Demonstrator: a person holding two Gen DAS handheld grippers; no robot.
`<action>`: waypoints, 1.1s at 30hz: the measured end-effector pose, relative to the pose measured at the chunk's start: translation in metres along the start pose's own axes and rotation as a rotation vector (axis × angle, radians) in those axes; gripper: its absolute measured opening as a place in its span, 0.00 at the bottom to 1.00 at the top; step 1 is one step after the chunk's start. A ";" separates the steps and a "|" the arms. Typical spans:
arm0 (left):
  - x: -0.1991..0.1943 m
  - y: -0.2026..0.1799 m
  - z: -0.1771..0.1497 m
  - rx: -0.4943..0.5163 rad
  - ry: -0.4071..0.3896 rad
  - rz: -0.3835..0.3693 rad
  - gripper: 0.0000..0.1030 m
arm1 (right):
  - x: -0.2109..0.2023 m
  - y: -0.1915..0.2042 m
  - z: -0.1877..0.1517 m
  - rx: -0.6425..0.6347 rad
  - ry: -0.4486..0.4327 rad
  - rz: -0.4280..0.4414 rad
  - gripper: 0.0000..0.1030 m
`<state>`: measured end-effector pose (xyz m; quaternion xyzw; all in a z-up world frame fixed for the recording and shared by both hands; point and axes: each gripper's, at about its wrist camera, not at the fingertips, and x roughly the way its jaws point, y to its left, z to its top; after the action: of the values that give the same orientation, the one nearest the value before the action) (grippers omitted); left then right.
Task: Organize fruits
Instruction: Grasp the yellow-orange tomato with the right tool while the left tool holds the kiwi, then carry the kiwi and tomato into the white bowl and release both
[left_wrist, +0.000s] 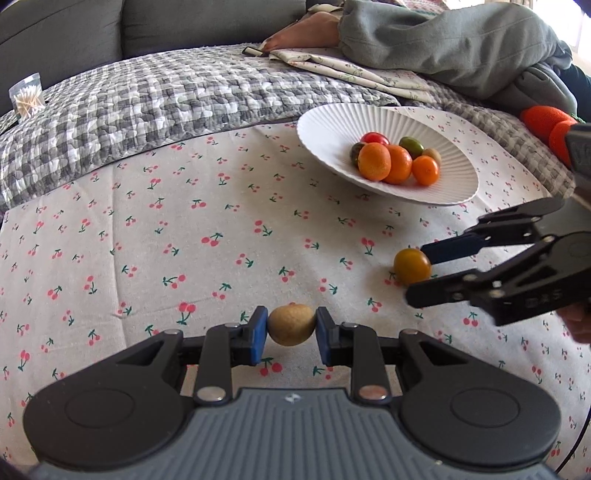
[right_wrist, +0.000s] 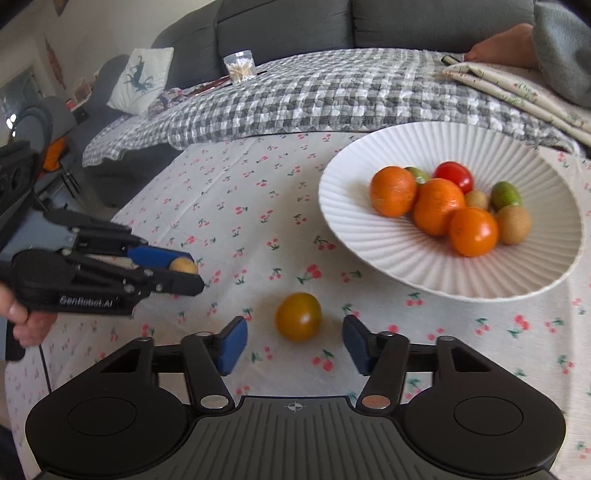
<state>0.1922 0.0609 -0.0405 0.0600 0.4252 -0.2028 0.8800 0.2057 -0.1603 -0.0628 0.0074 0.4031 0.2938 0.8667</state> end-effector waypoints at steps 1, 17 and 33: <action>0.000 0.001 0.000 -0.003 0.000 0.000 0.25 | 0.003 0.001 0.002 0.009 -0.003 -0.005 0.46; 0.003 -0.009 0.007 0.032 0.017 0.057 0.25 | -0.020 -0.018 -0.004 0.009 -0.018 -0.034 0.24; -0.011 -0.036 0.036 0.065 -0.045 0.039 0.25 | -0.068 -0.025 0.000 -0.058 -0.067 -0.008 0.24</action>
<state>0.1981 0.0216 -0.0069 0.0921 0.3973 -0.2006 0.8907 0.1840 -0.2161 -0.0223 -0.0096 0.3653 0.3013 0.8807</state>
